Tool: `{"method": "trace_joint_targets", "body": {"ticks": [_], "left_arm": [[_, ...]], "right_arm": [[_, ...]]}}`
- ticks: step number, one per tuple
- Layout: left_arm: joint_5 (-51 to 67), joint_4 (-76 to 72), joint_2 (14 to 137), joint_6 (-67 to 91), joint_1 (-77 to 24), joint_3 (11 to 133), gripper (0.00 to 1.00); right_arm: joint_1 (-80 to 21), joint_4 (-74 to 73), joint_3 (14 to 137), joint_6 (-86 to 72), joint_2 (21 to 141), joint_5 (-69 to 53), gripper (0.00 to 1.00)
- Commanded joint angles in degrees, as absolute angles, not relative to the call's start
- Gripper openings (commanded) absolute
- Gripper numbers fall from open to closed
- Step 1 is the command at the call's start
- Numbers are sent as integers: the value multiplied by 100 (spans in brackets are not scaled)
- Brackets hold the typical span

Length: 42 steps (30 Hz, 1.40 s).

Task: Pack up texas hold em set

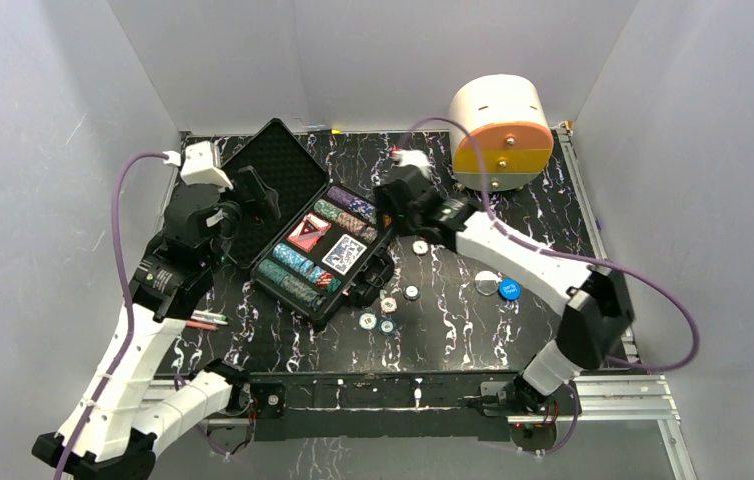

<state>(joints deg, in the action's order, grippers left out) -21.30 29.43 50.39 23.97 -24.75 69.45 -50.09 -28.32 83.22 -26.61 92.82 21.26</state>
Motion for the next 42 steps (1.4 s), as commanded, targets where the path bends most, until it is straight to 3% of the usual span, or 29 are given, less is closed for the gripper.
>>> {"method": "trace_joint_targets", "body": {"ticks": [1,5,11,18,22,34,42], "left_arm": [[-1389,2566,4973,2454,-2470,6613,80],[-1237,2357,5057,2577,-2470,6430,81],[-1234,2294,5210,2621,-2470,6387,82],[-1399,2304,5197,2720,-2470,6289,82],[-1412,2314,5229,2768,-2470,6289,82],[-1363,2272,5399,3015,-2470,6317,82],[-1446,2328,5348,3028,-2470,6328,82]], "right_arm": [[-4105,-3651,7123,-3878,8273,2876,84],[-3297,-3941,6174,-4258,7741,2564,83],[-3066,-4318,5495,-5144,7626,2417,70],[-3014,-4205,4612,-6063,7579,2262,83],[-2837,-3682,4224,-6100,7575,2163,86],[-2238,-2821,4499,-4917,8655,2581,85],[-2148,-2717,4627,-4397,8931,2373,71]]}}
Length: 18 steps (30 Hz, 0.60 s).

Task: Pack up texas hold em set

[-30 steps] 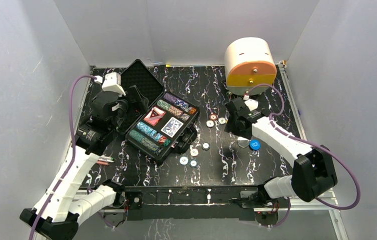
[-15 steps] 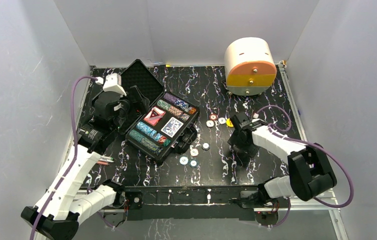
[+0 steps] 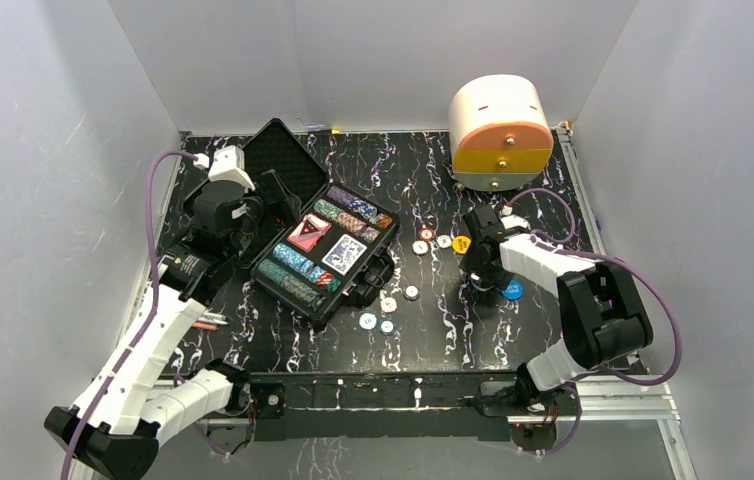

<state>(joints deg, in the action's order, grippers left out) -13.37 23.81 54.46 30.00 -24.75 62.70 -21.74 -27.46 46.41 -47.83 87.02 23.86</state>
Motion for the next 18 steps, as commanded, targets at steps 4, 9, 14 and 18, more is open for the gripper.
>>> {"method": "trace_joint_targets", "body": {"ticks": [4,9,14,18], "left_arm": [[-1604,2401,5350,2984,-2470,6428,82],[-1837,2426,5346,2778,-2470,6633,83],[-2040,2426,5297,2621,-2470,6852,83],[-2245,2417,5194,2512,-2470,7019,83]], "right_arm": [[-2152,-2634,4706,-3995,8963,2056,59],[-2265,-2711,4965,-3746,8667,1912,55],[-2841,-2746,5586,-3702,8227,1676,55],[-3564,-2632,6268,-3724,8252,1703,56]]}}
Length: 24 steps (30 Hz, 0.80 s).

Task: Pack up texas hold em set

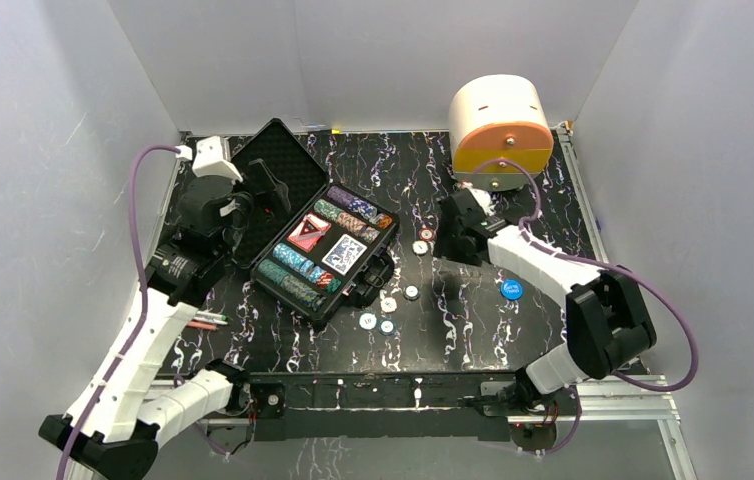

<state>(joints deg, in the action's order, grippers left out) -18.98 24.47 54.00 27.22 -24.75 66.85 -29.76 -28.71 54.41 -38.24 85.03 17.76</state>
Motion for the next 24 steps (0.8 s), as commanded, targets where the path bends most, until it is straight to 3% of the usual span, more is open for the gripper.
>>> {"method": "trace_joint_targets", "body": {"ticks": [1,10,24], "left_arm": [[-2276,2418,5159,2479,-2470,7056,83],[-2539,2421,4812,2351,-2470,7122,83],[-2483,2527,4763,2427,-2470,6976,84]], "right_arm": [[-3764,-2587,6452,-3713,8324,1730,56],[-5216,-2345,8223,-3255,9691,1933,57],[-5673,-2691,9502,-2964,11272,2103,59]]}}
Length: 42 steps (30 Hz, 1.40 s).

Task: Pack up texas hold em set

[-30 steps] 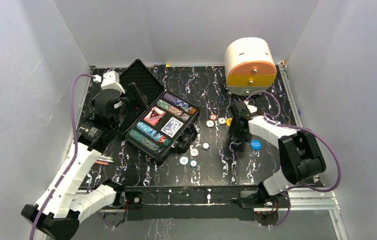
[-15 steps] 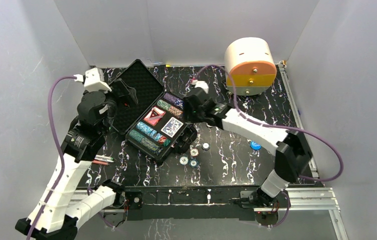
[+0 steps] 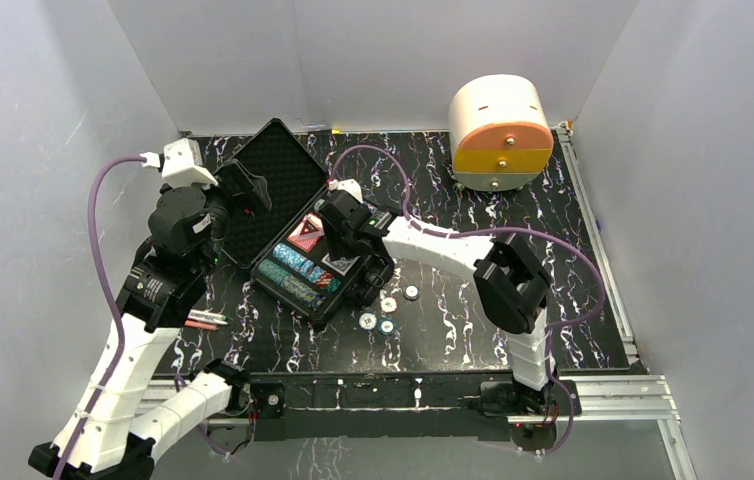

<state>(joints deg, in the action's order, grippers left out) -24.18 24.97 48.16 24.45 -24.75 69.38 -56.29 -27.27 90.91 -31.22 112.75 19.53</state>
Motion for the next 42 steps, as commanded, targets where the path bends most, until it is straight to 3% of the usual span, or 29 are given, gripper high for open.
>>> {"method": "trace_joint_targets", "body": {"ticks": [1,20,27,32,42], "left_arm": [[-2481,2523,4752,2445,-2470,6952,84],[-2571,2461,4604,2476,-2469,6785,84],[-2540,2460,4632,2462,-2470,6803,84],[-2516,2481,4632,2461,-2469,6796,84],[-2421,2479,4631,2491,-2470,6743,84]], "right_arm": [[-5677,-2690,9516,-2954,11300,2104,59],[-5678,-3576,10089,-3173,11853,2188,63],[-5669,-3533,10237,-3137,11864,1976,80],[-5648,-3149,10012,-3137,11315,1980,87],[-4881,-3131,8108,-4095,9406,2854,82]]}}
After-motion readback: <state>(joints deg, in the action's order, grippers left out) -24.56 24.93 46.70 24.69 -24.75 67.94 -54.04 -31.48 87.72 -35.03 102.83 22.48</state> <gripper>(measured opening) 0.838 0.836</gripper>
